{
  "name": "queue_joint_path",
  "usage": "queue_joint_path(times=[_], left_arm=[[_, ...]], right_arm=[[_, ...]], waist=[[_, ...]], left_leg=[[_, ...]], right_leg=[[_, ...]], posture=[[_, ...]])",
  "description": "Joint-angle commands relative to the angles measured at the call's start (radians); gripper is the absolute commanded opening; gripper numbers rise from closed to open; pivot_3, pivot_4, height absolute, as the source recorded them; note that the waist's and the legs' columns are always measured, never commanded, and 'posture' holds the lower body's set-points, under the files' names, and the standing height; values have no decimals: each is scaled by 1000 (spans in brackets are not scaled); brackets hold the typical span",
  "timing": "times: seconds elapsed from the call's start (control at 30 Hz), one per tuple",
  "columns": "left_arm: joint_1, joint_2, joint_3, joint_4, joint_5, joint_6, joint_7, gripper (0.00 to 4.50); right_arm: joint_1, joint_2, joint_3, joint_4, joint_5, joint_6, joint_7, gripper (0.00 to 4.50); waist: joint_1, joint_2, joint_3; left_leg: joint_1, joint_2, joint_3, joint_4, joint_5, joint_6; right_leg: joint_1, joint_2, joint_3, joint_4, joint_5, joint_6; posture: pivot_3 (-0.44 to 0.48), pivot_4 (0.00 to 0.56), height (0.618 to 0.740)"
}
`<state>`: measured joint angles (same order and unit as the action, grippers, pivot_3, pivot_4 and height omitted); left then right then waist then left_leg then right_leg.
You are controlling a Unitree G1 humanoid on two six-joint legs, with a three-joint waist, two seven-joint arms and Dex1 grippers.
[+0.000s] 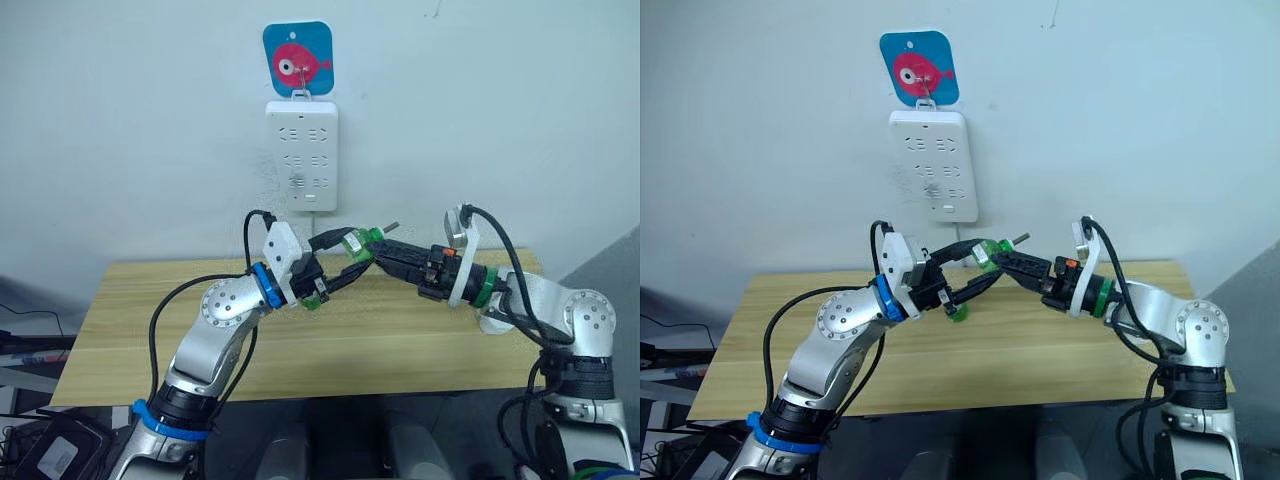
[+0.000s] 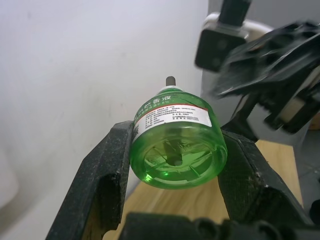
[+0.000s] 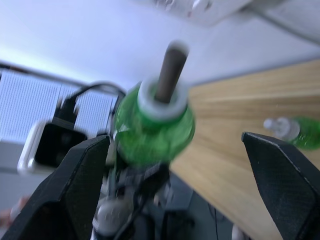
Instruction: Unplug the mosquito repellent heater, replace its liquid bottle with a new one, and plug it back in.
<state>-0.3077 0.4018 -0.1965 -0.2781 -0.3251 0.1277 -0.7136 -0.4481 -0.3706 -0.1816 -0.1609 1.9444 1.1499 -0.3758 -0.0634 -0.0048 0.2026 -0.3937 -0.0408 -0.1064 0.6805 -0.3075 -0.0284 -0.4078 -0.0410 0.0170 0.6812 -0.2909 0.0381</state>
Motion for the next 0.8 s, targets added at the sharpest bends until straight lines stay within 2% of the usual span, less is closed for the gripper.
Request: queue_joint_path(times=[0.03, 0.17, 0.33, 0.47, 0.7, 0.73, 0.8], left_arm=[[29, 8, 7, -61, -12, 9, -17, 2257], [28, 5, 13, -68, -14, 22, -23, 2257], [19, 1, 16, -61, -9, 26, -24, 2257], [20, -4, 14, -66, -6, 29, -22, 2257], [25, -10, 10, -74, 0, 31, -22, 2257], [26, -9, 10, -77, 0, 31, -23, 2257], [28, -8, 9, -79, 0, 32, -24, 2257]], right_arm=[[0, 40, -10, -67, 28, -64, -42, 4428], [-11, 95, -22, -80, 28, -106, -99, 4428], [8, 80, -3, -100, 28, -75, -70, 4428], [14, 81, 3, -104, 28, -82, -71, 3534], [7, 82, -3, -89, 28, -83, -78, 1042], [7, 84, -4, -87, 28, -84, -78, 855], [8, 88, -7, -85, 28, -85, -80, 859]], waist=[[-1, 0, 0], [-2, 0, 0], [-2, 0, 0], [-3, 0, 0], [-3, 0, 0], [-3, 0, 0], [-3, 0, 0]], left_leg=[[0, 0, 0, 0, 0, 0], [0, 1, -2, 0, 0, 0], [0, 0, -1, 0, 0, 0], [0, 1, -2, 0, 0, 0], [0, 1, -1, 0, 0, 0], [0, 1, -1, 0, 0, 0], [0, 1, -1, 0, 0, 0]], right_leg=[[0, 1, 0, 0, 0, 0], [0, 2, 0, 0, 0, 0], [0, 1, 0, 0, 0, 0], [0, 2, 0, 0, 0, 0], [0, 2, 0, 0, 0, 0], [0, 2, 0, 0, 0, 0], [0, 2, 0, 0, 0, 0]], posture=[[-84, 202, 740], [-81, 203, 740], [-82, 206, 740], [-81, 209, 740], [-82, 213, 740], [-82, 213, 740], [-79, 217, 740]])
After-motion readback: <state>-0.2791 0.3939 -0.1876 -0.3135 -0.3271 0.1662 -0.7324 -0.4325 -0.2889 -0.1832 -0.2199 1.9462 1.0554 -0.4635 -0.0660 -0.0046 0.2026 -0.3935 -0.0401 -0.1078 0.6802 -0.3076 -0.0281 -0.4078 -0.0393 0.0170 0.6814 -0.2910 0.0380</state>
